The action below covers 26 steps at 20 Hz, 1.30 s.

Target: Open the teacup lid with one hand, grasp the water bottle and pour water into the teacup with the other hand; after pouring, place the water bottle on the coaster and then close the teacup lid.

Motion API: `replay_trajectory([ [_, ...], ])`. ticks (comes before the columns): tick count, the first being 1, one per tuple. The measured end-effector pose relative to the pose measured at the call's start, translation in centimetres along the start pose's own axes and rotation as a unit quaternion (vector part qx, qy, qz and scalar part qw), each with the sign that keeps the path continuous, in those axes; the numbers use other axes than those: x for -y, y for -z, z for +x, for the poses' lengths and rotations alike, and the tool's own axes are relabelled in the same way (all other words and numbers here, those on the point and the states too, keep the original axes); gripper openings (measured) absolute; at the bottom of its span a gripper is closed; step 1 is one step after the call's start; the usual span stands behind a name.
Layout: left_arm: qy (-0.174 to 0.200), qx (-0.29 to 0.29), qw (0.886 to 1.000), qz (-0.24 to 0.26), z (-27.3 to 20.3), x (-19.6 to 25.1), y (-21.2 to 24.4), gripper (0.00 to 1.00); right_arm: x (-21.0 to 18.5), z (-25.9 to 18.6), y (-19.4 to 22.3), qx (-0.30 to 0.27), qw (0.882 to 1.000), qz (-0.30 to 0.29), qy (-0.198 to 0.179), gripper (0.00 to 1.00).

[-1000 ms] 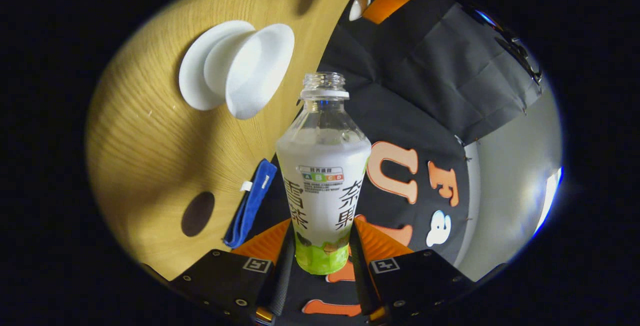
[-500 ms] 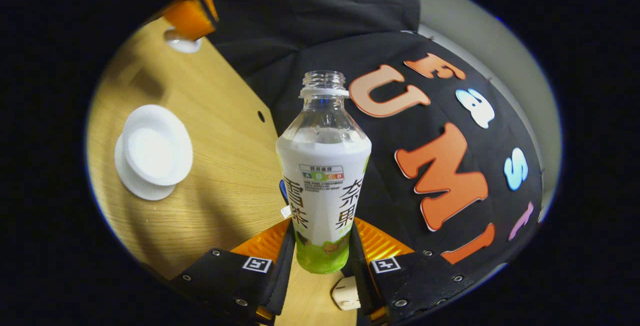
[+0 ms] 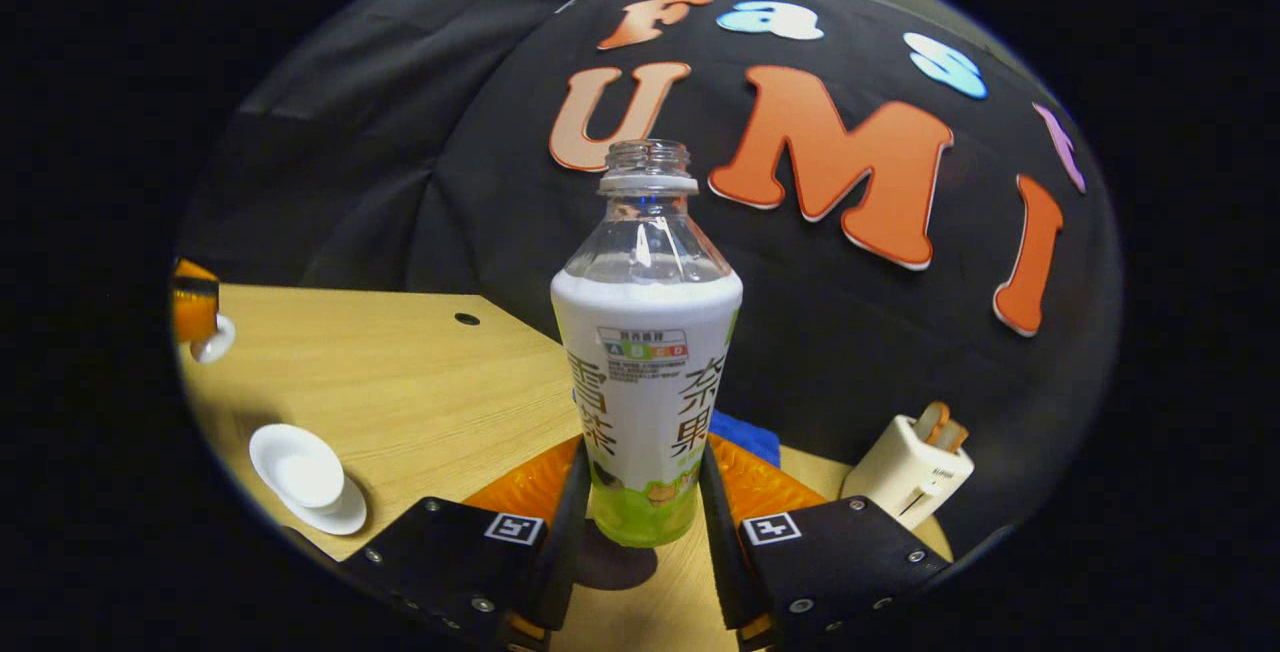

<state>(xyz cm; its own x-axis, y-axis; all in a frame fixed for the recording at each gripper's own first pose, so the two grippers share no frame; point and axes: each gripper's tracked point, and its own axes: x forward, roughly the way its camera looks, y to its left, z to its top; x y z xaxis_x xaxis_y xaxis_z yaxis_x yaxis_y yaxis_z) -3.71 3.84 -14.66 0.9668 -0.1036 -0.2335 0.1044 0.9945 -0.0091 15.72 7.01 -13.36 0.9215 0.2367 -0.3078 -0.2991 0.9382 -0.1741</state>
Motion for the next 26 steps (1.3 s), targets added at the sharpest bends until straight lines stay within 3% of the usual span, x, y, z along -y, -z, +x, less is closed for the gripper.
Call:
replay_trajectory([
  [5,-0.001,-0.005,1.000,0.000,-0.3,0.2,0.4,0.35,0.0,1.5,3.1,-0.039,0.996,0.077,-0.018,0.58],
  [10,-0.003,-0.014,1.000,-0.003,-0.2,0.1,1.0,0.35,-1.1,2.1,6.4,-0.069,0.994,0.075,-0.025,0.58],
  [18,0.016,-0.020,0.999,-0.021,0.4,1.8,1.2,0.35,-1.8,2.3,7.9,-0.082,0.990,0.112,-0.037,0.58],
  [21,0.029,-0.021,0.999,-0.027,1.1,2.9,0.8,0.35,-1.5,2.4,8.2,-0.087,0.988,0.120,-0.040,0.66],
  [23,0.039,-0.019,0.999,-0.028,1.7,4.0,0.5,0.35,-1.6,2.1,8.5,-0.092,0.987,0.124,-0.042,0.66],
  [25,0.054,-0.018,0.998,-0.025,2.3,5.6,0.3,0.35,-1.1,1.4,8.6,-0.090,0.987,0.129,-0.037,0.81],
  [26,0.062,-0.015,0.998,-0.026,2.5,6.3,0.0,0.35,-0.8,1.0,8.4,-0.085,0.987,0.135,-0.035,0.84],
])
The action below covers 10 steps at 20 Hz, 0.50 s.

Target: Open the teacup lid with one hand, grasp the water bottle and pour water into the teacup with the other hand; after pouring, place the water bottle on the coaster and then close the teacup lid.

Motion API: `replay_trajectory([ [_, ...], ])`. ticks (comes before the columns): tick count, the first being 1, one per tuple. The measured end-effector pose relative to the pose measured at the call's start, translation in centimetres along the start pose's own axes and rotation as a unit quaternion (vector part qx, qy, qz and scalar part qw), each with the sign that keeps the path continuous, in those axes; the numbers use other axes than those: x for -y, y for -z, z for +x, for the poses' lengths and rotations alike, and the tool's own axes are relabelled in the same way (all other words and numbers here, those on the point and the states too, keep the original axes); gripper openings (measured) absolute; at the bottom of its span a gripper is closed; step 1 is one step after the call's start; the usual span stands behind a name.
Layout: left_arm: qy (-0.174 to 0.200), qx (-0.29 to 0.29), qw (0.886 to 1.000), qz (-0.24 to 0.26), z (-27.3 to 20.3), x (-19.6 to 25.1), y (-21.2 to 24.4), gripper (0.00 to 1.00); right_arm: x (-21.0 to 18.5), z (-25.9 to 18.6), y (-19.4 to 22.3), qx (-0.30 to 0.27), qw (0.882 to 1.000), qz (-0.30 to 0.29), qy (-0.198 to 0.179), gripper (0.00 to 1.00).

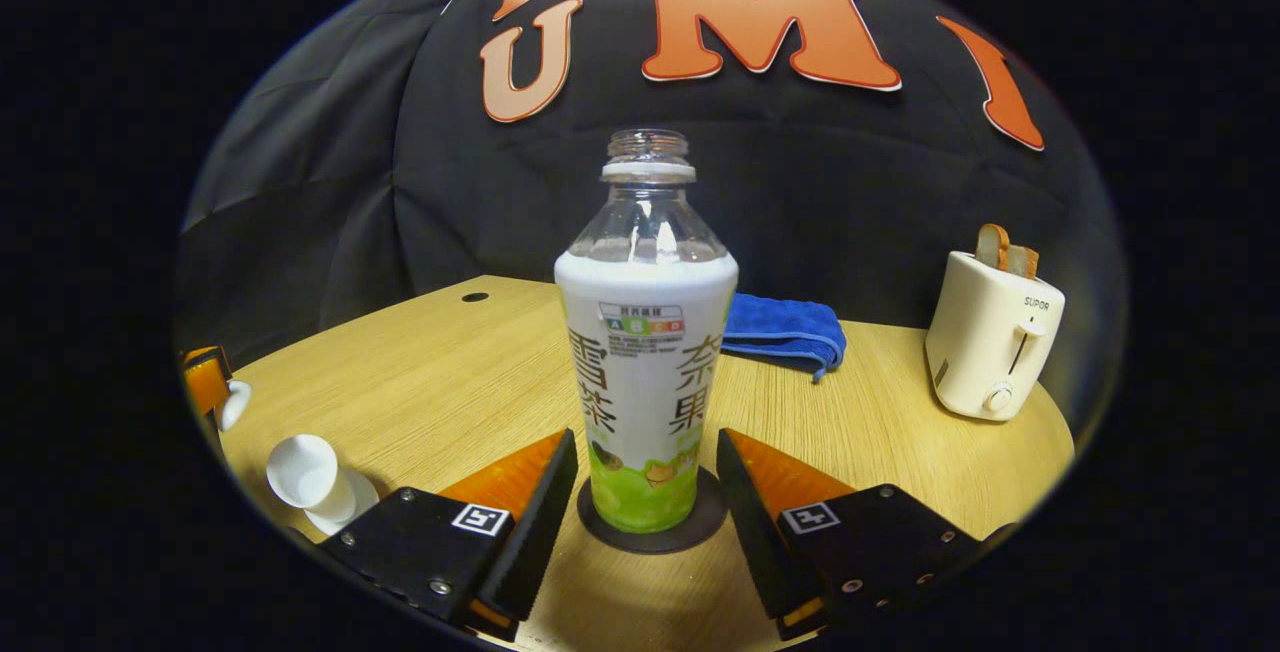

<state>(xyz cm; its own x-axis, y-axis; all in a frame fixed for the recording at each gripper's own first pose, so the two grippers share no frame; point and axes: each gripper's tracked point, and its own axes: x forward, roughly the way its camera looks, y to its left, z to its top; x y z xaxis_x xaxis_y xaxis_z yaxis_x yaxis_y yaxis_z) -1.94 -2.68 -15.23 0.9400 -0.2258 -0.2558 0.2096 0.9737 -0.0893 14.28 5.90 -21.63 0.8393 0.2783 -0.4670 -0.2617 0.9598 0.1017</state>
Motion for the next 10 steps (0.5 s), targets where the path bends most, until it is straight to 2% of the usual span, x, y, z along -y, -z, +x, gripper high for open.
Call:
replay_trajectory([
  [3,0.017,-0.007,1.000,0.003,1.2,1.6,0.6,0.35,0.8,-1.9,-1.2,0.021,1.000,0.023,0.002,0.90],
  [10,0.030,-0.048,0.998,0.018,3.6,3.0,3.7,0.34,2.1,-7.5,-3.3,0.070,0.997,0.003,0.016,0.90],
])
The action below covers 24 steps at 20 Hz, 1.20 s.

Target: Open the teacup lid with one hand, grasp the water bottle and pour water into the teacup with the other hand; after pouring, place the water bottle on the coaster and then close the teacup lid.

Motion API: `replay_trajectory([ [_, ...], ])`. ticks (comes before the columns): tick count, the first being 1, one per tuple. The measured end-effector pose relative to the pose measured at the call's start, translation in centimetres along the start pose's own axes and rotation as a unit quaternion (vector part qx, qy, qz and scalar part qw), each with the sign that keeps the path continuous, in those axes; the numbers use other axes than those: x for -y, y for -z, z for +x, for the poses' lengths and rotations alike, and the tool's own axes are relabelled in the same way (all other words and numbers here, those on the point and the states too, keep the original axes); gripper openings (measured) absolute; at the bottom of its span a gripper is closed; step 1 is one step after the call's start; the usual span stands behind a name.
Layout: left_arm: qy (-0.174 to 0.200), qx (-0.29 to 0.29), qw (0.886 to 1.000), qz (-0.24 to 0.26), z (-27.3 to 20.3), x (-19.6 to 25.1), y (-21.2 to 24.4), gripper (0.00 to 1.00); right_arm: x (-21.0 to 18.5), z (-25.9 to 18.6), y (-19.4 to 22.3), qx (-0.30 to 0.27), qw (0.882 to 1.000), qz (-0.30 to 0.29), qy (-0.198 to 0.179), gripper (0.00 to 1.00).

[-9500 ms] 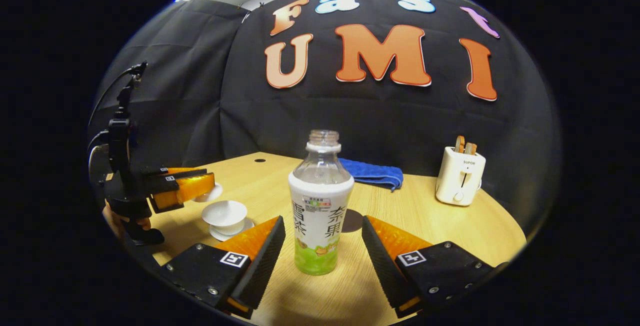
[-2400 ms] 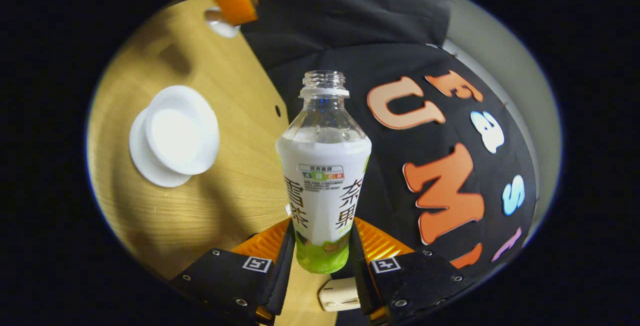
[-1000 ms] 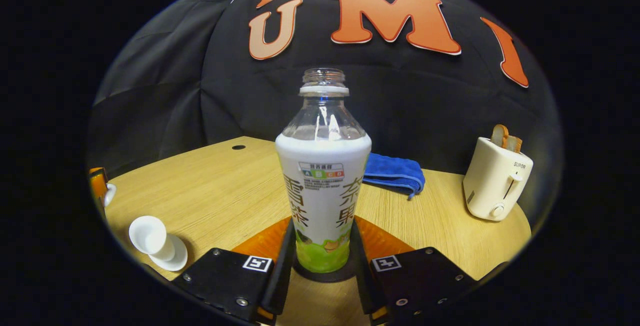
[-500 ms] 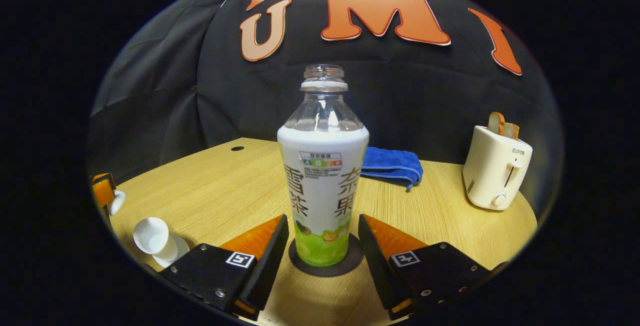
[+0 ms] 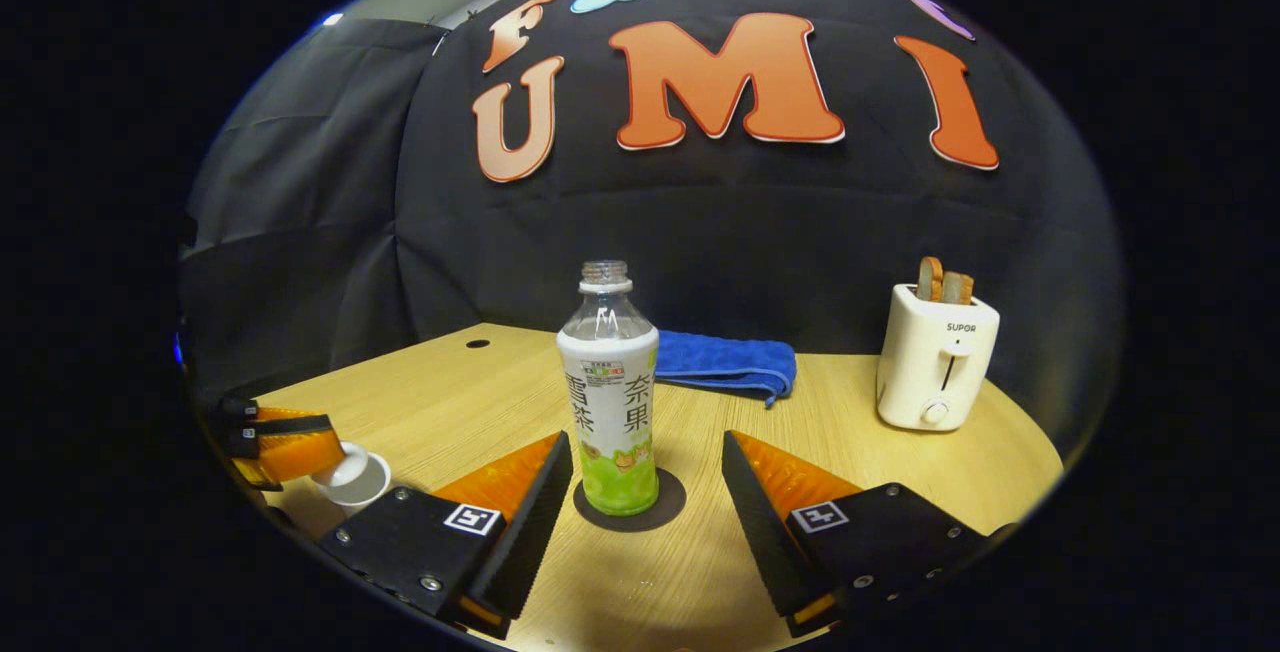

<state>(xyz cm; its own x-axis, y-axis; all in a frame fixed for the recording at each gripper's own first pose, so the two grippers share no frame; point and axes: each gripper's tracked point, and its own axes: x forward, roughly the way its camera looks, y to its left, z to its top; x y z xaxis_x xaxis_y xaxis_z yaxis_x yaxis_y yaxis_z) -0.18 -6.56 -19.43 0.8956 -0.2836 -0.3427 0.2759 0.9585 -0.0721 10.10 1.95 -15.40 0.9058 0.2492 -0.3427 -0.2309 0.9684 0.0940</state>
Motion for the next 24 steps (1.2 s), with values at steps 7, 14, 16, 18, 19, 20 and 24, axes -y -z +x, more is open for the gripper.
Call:
replay_trajectory([
  [7,-0.010,-0.024,0.999,0.027,0.4,0.4,1.4,0.35,0.3,-3.1,-1.6,0.032,0.999,-0.006,0.003,0.95],
  [14,-0.036,0.010,0.998,0.048,-0.8,-0.6,-1.5,1.00,0.2,-6.0,-3.4,0.059,0.998,-0.005,0.013,0.95],
  [16,-0.043,0.042,0.997,0.049,-1.5,-0.6,-3.9,1.00,0.2,-6.9,-4.3,0.071,0.997,-0.004,0.018,0.94],
  [18,-0.050,0.075,0.995,0.047,-2.4,-0.6,-6.8,0.96,0.1,-7.8,-5.6,0.083,0.996,-0.008,0.028,0.94],
  [19,-0.056,0.089,0.993,0.045,-2.8,-0.8,-8.2,1.00,0.6,-8.3,-5.5,0.081,0.996,-0.012,0.044,0.94],
  [20,-0.062,0.099,0.992,0.041,-3.3,-1.0,-9.5,1.00,0.7,-8.5,-6.1,0.085,0.994,-0.019,0.062,0.94],
  [24,-0.073,0.158,0.985,0.023,-5.9,-1.2,-15.9,1.00,-0.7,-10.7,-9.8,0.119,0.988,-0.043,0.090,0.94],
])
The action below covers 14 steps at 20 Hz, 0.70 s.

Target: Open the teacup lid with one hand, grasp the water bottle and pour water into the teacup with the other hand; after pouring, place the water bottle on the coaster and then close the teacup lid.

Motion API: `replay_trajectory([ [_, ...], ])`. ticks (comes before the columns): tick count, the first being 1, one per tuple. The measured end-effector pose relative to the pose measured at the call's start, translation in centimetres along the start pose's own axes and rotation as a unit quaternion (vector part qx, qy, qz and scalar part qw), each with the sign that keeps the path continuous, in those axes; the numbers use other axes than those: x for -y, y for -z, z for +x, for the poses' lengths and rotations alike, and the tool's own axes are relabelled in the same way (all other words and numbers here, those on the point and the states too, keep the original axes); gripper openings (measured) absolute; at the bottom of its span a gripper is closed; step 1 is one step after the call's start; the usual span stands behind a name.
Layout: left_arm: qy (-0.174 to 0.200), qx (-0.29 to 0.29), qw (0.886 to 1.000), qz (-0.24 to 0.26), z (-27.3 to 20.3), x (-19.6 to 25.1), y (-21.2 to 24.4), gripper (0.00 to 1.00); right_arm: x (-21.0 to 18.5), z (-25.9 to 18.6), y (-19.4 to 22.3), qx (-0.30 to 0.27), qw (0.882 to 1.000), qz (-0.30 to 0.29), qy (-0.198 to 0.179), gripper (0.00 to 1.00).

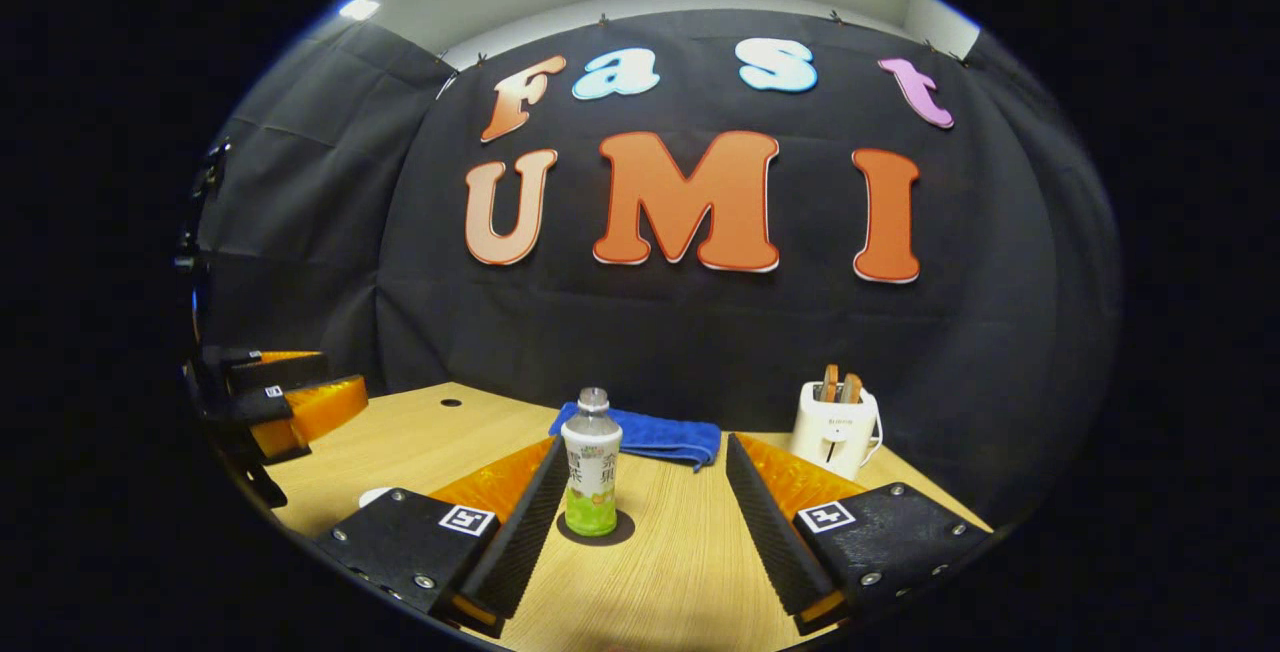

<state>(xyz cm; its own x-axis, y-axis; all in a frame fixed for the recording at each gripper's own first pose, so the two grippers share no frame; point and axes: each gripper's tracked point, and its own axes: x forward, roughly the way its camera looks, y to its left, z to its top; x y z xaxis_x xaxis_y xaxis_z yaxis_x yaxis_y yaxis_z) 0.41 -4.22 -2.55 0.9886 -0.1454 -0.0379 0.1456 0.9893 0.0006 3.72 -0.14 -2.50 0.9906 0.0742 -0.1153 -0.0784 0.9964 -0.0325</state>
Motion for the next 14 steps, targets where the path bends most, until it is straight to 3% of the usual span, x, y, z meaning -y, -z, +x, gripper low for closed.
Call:
replay_trajectory([
  [2,-0.004,0.025,1.000,-0.008,-0.2,-0.2,-2.8,0.96,-0.7,-0.6,-1.9,0.016,1.000,-0.006,0.003,0.99],
  [3,0.001,0.035,0.999,-0.011,-0.2,0.1,-4.1,1.00,-0.8,-0.7,-2.6,0.023,1.000,-0.008,0.007,0.94],
  [6,-0.001,0.051,0.999,-0.019,-0.2,0.4,-6.4,0.96,-1.3,-0.9,-4.6,0.039,0.999,-0.013,0.019,0.94],
  [7,0.000,0.055,0.998,-0.024,-0.2,0.6,-7.0,1.00,-1.6,-1.0,-5.1,0.043,0.999,-0.010,0.018,0.94],
  [9,-0.003,0.058,0.998,-0.028,-0.2,0.7,-7.6,1.00,-2.3,-1.2,-6.2,0.054,0.998,0.001,0.011,0.98],
  [14,-0.008,0.041,0.999,-0.035,0.3,0.2,-6.1,0.96,-1.9,-1.5,-5.4,0.055,0.998,0.000,0.018,0.94],
])
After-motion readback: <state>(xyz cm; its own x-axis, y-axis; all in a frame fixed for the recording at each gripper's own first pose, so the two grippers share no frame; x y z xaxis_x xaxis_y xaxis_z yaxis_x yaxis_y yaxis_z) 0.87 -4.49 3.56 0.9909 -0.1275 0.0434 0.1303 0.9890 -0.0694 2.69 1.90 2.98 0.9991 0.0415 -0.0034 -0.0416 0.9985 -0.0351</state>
